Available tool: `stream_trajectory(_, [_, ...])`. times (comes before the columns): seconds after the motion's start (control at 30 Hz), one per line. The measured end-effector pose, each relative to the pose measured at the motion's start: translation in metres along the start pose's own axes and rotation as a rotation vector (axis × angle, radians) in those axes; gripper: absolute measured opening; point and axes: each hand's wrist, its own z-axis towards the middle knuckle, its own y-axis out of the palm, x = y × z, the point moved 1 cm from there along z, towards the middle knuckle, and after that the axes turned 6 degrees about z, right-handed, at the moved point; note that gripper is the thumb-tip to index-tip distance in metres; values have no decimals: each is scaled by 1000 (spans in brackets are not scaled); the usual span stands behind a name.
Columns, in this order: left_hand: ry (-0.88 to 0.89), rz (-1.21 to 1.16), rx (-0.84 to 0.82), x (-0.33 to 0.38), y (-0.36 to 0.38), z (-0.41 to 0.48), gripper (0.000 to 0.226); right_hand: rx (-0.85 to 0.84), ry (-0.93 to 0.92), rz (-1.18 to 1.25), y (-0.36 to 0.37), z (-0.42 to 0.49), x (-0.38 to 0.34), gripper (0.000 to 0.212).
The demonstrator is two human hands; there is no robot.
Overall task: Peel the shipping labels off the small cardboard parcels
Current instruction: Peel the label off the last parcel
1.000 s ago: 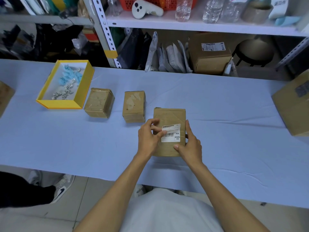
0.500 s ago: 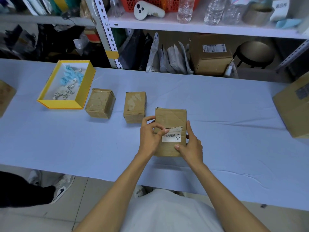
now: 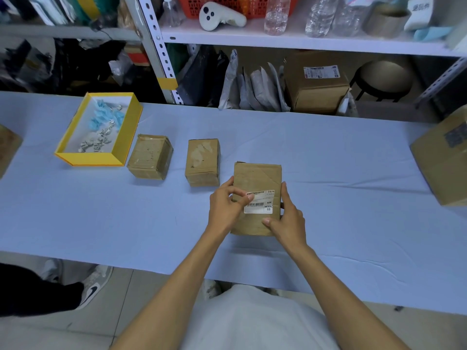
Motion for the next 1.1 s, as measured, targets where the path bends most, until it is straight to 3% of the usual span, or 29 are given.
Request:
stream_trajectory(0.67, [14,79,-104,8,-5,-2,11,-6,-32,18,0,1,4,108])
stream_trajectory(0.87, [27,35,-99,4,-7,7,21,15,-34,-27,1,4,8,101])
stream_trajectory(1.0, [25,-70,-87,0,-5,9,18,-3,-9,5,1,6,10,110])
stream_trajectory(1.1, [-1,-340,-77,1,-11,8,11,-1,-10,20,2,7,12,113])
